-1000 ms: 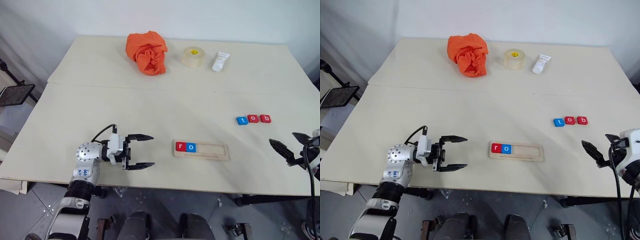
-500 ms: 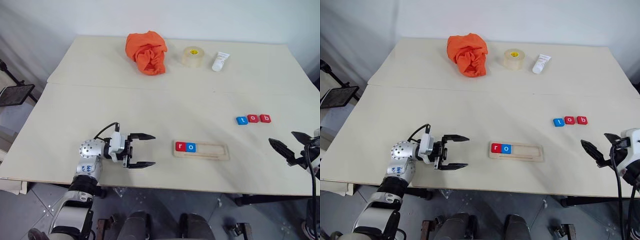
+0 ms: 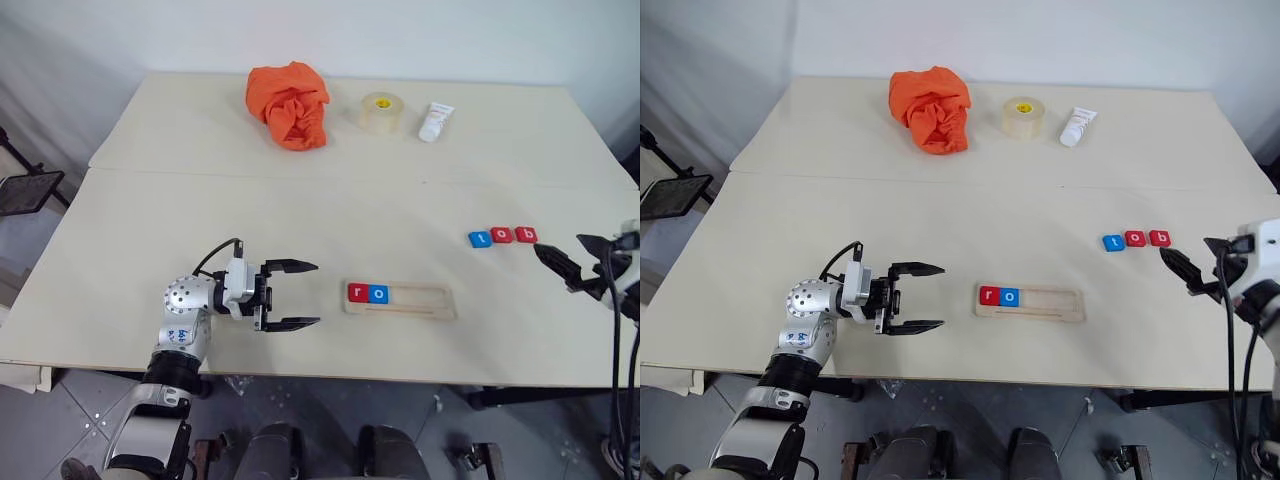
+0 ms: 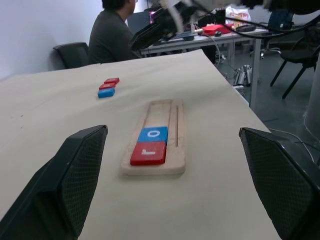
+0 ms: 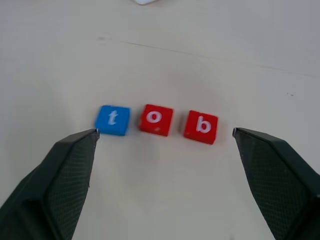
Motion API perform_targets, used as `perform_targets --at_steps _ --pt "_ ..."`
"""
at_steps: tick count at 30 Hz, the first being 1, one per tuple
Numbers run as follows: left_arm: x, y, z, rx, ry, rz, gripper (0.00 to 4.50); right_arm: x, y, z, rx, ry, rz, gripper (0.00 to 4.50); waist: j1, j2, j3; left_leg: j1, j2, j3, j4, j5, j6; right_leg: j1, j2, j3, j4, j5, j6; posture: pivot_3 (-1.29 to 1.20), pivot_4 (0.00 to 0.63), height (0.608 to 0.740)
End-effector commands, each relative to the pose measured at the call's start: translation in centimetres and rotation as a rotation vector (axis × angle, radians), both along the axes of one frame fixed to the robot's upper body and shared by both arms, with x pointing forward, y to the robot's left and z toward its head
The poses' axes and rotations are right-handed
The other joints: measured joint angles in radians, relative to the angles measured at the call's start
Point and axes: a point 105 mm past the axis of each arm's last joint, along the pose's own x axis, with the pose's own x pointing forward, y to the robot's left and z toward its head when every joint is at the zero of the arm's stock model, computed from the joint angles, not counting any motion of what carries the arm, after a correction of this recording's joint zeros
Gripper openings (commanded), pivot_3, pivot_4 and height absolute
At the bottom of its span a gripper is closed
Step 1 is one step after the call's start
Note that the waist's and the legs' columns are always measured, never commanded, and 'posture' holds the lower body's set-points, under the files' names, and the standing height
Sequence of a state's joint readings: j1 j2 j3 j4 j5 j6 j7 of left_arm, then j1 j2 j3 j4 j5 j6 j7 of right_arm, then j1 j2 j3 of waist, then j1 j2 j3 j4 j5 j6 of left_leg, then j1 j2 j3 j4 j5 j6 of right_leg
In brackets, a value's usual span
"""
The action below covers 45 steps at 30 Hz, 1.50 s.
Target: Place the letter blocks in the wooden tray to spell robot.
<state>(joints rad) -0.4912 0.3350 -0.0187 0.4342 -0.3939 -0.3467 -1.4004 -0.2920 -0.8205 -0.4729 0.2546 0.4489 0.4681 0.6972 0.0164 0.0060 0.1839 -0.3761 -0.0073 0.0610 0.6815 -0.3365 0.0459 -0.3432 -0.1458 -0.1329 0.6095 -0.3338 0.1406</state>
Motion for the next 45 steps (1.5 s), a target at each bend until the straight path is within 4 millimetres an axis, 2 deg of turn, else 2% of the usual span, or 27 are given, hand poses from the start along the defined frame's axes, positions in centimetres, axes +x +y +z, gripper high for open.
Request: perform_targets --at_steps 1,9,16,25,29,35,41,45 --pt "-0.3 0.5 0.9 -0.004 -0.007 0.020 4.48 1.9 -1.2 0.7 -0.022 -0.007 -0.060 4.50 -0.006 0.000 0.000 0.000 0.000 0.000 0.000 0.000 0.000 0.000 0.000 0.000 0.000 0.000 0.000 0.00 0.150 0.740" --pt "-1.1 1.3 1.2 0.016 0.006 0.078 4.48 6.2 -1.4 -0.3 0.014 0.030 -0.129 4.50 -0.018 0.001 0.001 -0.001 0.000 -0.001 -0.001 0.000 0.000 0.000 0.000 -0.001 0.000 0.000 0.000 0.00 0.150 0.740" --pt "-1.7 1.5 1.2 0.019 0.014 0.104 4.48 7.6 -1.0 -1.3 0.022 0.073 -0.155 4.50 -0.019 0.003 0.002 -0.001 0.000 -0.001 -0.001 0.000 0.000 -0.001 0.000 -0.001 0.000 0.000 0.000 0.00 0.150 0.740" --pt "-2.0 1.0 1.5 -0.004 0.015 0.117 4.48 8.2 -1.1 -1.7 0.051 0.070 -0.210 4.50 -0.020 0.004 0.002 -0.001 0.000 -0.001 -0.001 0.000 0.000 -0.001 0.000 0.000 0.000 0.000 0.000 0.00 0.150 0.740" --pt "-1.9 0.8 1.5 -0.008 0.014 0.123 4.48 8.0 -1.7 -2.5 -0.002 0.110 -0.259 4.50 -0.021 0.004 0.003 -0.002 0.000 0.000 -0.001 0.000 0.000 -0.001 0.000 0.000 0.000 0.000 0.000 0.00 0.150 0.740" --pt "-1.7 0.7 1.5 -0.015 0.012 0.131 4.48 8.2 -1.9 -1.9 0.033 0.082 -0.291 4.50 -0.021 0.005 0.003 -0.002 0.000 0.000 -0.001 0.000 0.000 -0.001 0.000 0.000 0.000 0.000 0.000 0.00 0.150 0.740" --pt "-1.5 0.5 1.4 -0.024 0.014 0.144 4.48 8.0 -2.1 -2.6 -0.007 0.120 -0.310 4.50 -0.021 0.006 0.003 -0.002 0.000 0.000 -0.001 0.000 0.000 -0.001 0.000 0.000 0.000 0.000 0.000 0.00 0.150 0.740" --pt "-1.4 0.5 1.3 -0.024 0.014 0.149 4.48 7.8 -1.9 -3.7 -0.051 0.175 -0.296 4.50 -0.022 0.006 0.004 -0.002 0.000 0.000 -0.001 0.000 0.000 -0.001 0.000 0.000 0.000 0.000 0.000 0.00 0.150 0.740"
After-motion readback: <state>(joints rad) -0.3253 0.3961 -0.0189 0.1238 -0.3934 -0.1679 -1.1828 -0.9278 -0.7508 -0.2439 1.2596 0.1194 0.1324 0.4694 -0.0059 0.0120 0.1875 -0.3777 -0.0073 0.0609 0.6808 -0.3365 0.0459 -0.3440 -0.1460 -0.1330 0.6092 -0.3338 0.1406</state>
